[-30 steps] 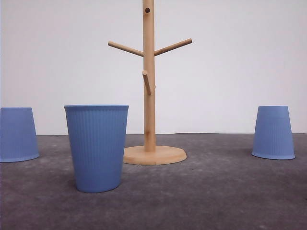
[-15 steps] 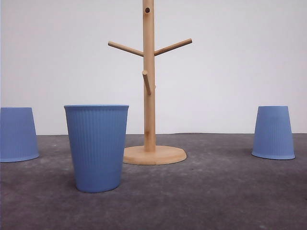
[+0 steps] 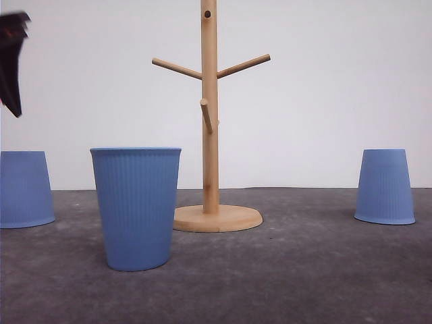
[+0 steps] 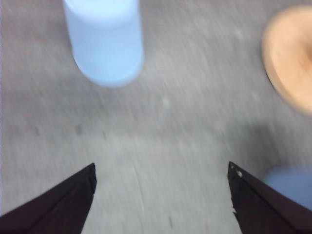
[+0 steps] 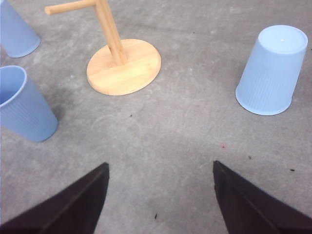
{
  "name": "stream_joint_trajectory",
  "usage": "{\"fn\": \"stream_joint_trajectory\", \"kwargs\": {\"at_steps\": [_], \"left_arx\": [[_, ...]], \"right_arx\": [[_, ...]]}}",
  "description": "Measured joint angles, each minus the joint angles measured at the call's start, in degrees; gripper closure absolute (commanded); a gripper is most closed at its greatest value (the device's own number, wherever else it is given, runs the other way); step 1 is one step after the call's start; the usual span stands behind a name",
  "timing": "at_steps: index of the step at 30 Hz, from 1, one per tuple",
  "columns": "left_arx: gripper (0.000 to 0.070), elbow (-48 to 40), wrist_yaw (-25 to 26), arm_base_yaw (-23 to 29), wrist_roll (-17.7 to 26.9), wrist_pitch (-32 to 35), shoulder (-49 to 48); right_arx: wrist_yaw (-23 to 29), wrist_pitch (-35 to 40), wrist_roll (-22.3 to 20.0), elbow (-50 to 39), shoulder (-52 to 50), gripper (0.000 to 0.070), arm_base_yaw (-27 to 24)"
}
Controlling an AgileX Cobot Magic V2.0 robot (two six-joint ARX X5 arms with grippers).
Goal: Place three cups
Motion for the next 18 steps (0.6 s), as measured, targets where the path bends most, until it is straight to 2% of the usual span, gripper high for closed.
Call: {"fn": "stream_joint_trajectory", "kwargs": {"at_steps": [1, 4, 10, 18], "left_arx": [[0.0172, 0.7, 0.0, 0.7, 0.0, 0.7, 1.4], [0.0089, 3.1, 0.1, 2.7, 0.0, 2.4, 6.0], [0.0085, 6.6, 3.0, 5.6, 0.0, 8.7, 14.3], [0.0085, 8.4, 3.1, 6.9, 0.0, 18.4, 21.2]], "right_arx": [[0.0, 0.0, 0.0, 0.0, 0.0, 0.0273, 0.1], [0.0, 0.0, 0.0, 0.0, 0.0, 0.0273, 0.3], [0.0, 0.0, 0.0, 0.0, 0.0, 0.0273, 0.3], [0.0, 0.0, 0.4, 0.0, 0.0, 0.0273, 0.3]]}}
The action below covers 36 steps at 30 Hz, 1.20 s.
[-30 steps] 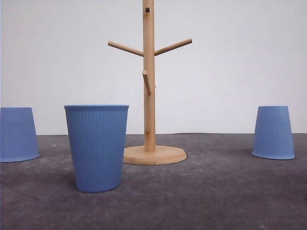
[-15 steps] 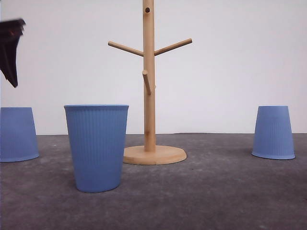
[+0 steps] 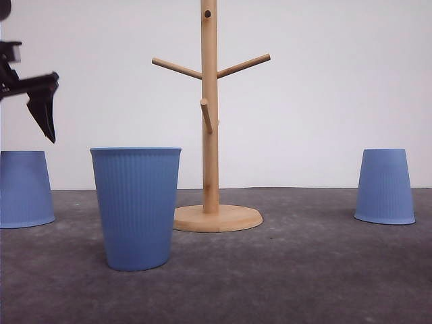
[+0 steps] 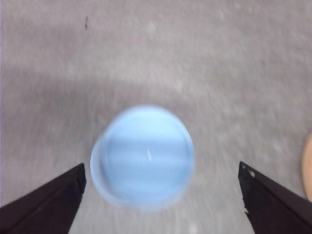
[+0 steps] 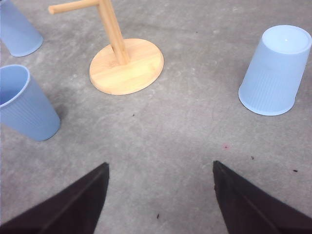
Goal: Place three cups
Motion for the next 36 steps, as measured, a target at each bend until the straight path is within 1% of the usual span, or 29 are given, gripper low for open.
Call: {"fn": "stream_joint_trajectory", "kwargs": {"at_steps": [6, 15, 16, 19, 20, 22, 23, 31, 34, 36], "left_arx": [[0.0087, 0.0, 0.0, 0.0, 0.0, 3.8, 3.5], [0.0120, 0.0, -1.3, 0.0, 0.0, 5.0, 5.7], [0.0137, 0.0, -1.5, 0.0, 0.0, 5.0, 5.7], [0.0260, 0.0, -1.6, 0.0, 0.0, 5.0, 5.9], [0.0291, 0.0, -1.6, 0.0, 0.0, 5.0, 5.9], [0.0345, 0.0, -1.7, 0.0, 0.0, 5.0, 5.9], [0.0356, 0.0, -1.7, 0.0, 0.1, 5.2, 5.9], [0.0360, 0.2, -2.1, 0.1, 0.2, 5.8, 5.9], [0.0360, 0.2, -1.8, 0.1, 0.3, 4.8, 5.5], [0.0360, 0.2, -0.6, 0.2, 0.2, 3.6, 4.8]], "right_arx": [[0.0, 0.0, 0.1, 0.0, 0.0, 0.0273, 0.0], [0.0, 0.0, 0.5, 0.0, 0.0, 0.0273, 0.0], [0.0, 0.0, 0.5, 0.0, 0.0, 0.0273, 0.0], [0.0, 0.0, 0.5, 0.0, 0.0, 0.0273, 0.0], [0.0, 0.0, 0.5, 0.0, 0.0, 0.0273, 0.0], [0.1, 0.0, 0.5, 0.0, 0.0, 0.0273, 0.0], [0.1, 0.0, 0.5, 0.0, 0.0, 0.0273, 0.0], [0.2, 0.0, 0.5, 0.0, 0.0, 0.0273, 0.0], [0.2, 0.0, 0.5, 0.0, 0.0, 0.0273, 0.0], [0.2, 0.0, 0.5, 0.0, 0.0, 0.0273, 0.0]]}}
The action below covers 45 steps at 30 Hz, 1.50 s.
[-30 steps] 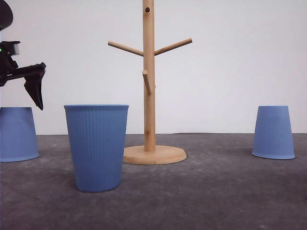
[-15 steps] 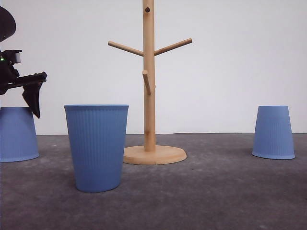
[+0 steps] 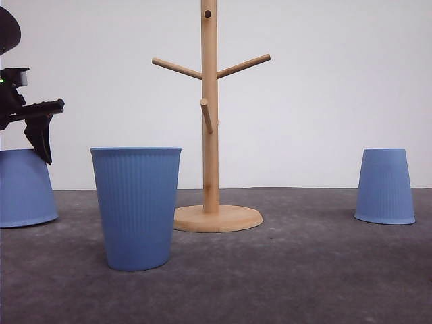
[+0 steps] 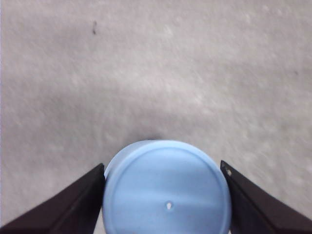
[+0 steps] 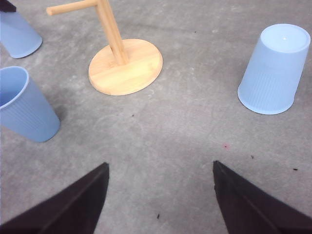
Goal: Place three cups
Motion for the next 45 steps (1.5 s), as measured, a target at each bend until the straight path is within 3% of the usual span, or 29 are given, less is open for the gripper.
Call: {"fn": "stream_joint_trajectory", "kwargs": {"at_steps": [10, 16, 22, 30, 45], "left_arx": [[0.0359, 0.0, 13.1, 3.0, -3.9, -4.2, -8.4], [0.0360, 0.0, 27.3, 6.5, -11.6, -2.9, -10.8], [0.0360, 0.0, 41.6, 9.3, -21.4, 3.8, -11.0], [0.0360, 4.0, 44.7, 9.0, -30.3, 13.2, -11.0], [0.0360, 6.1, 47.3, 2.8, -33.7, 19.1, -7.1]], "right_arx": [[0.0, 0.0, 0.0, 0.0, 0.0, 0.0273, 0.0], [0.0, 0.1, 0.5, 0.0, 0.0, 0.0273, 0.0], [0.0, 0.9, 0.9, 0.0, 0.0, 0.0273, 0.0], [0.0, 1.5, 1.1, 0.0, 0.0, 0.0273, 0.0], [0.0, 1.7, 1.5, 0.0, 0.0, 0.0273, 0.0]]}}
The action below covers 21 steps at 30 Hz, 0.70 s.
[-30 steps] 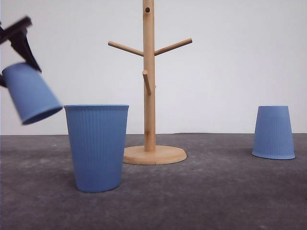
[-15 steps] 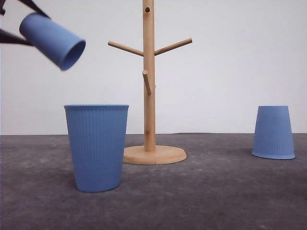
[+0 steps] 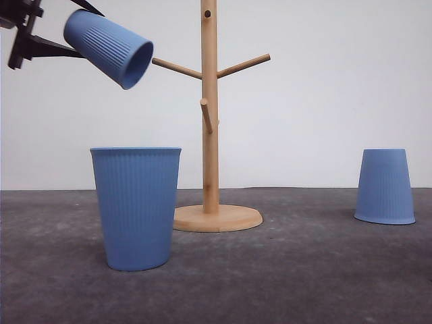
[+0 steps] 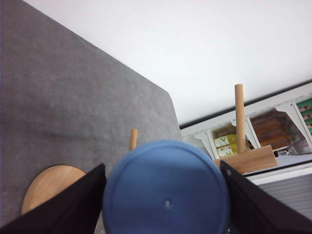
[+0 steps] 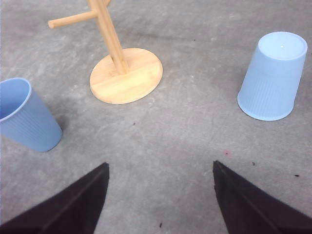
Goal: Place three cups
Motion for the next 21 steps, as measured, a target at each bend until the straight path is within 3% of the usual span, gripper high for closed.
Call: {"fn": "stream_joint_trajectory", "kwargs": {"at_steps": [11, 21], "left_arx": [[0.0361, 0.0, -0.3, -3.7, -2.3, 6.4, 4.3], [0.0361, 0.0, -2.6, -7.2, -2.1, 7.7, 7.1]], "right_arx": [[0.0, 0.0, 0.0, 0.0, 0.0, 0.0273, 0.0], [0.0, 0.0, 0.7, 0.0, 0.0, 0.0273, 0.0]]}}
